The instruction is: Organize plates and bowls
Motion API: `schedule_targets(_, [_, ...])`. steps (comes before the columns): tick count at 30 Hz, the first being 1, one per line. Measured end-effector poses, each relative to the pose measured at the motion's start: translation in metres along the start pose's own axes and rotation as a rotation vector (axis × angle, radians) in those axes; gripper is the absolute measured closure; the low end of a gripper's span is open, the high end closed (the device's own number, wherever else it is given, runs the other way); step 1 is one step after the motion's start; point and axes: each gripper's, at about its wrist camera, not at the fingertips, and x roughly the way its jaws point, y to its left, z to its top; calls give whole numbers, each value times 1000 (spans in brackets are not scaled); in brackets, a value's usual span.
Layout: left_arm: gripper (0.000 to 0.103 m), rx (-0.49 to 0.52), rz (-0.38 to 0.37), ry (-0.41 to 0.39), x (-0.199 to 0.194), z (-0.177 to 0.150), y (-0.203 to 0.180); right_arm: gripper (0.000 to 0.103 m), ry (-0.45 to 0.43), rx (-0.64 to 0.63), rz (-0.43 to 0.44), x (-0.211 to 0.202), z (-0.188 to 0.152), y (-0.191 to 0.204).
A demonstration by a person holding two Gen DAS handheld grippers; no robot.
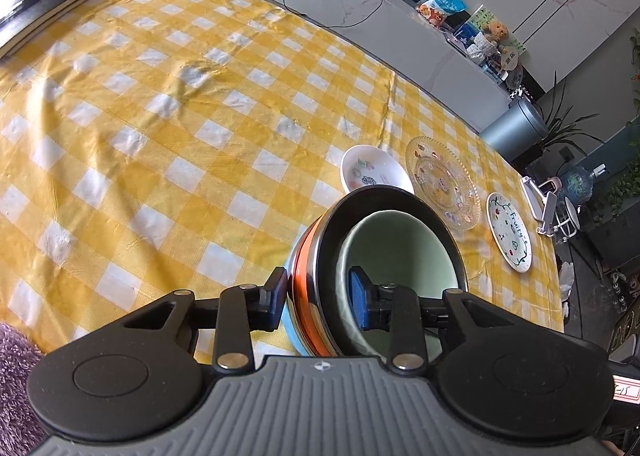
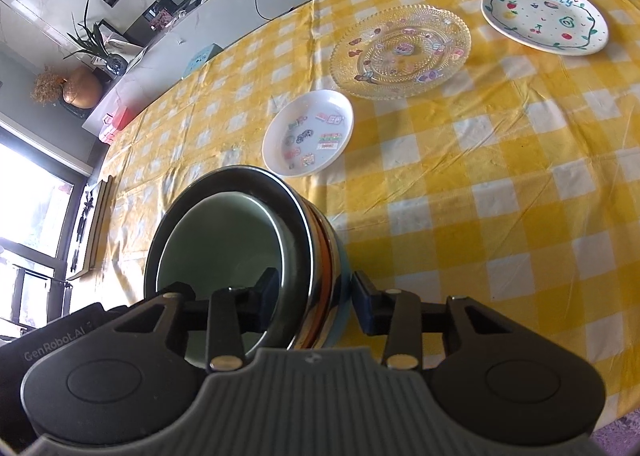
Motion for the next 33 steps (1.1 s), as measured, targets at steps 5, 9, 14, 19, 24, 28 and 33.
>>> schedule_targets(5, [60,11,-9,-31,-8,1,-2,52,-12,-14,50,-10,-1,-7])
schedule_targets(9, [56,58,0,-80,-19,11,-15,48,-51,-32,85,-35,7,-22])
schedule_targets(14, [56,164,-20,-86,-18,28,-49,48,-131,-47,55,-57,27,-42])
schedule_targets(19, [56,235,-66,-57,1,46,-81,48,-219,-87,-20,-60,50,-64])
schedule_targets(24, [56,415,-27,-54,31,59,-117,45,-286,-141,7,-50,73,-82])
schedule_targets(28, [56,554,2,-42,56,73,-144,35,-263,-202,-40,-31,97,-87])
schedule_targets(33, [56,638,-16,80,99,96,-165,38,-248,-110,10,-10,123,-108])
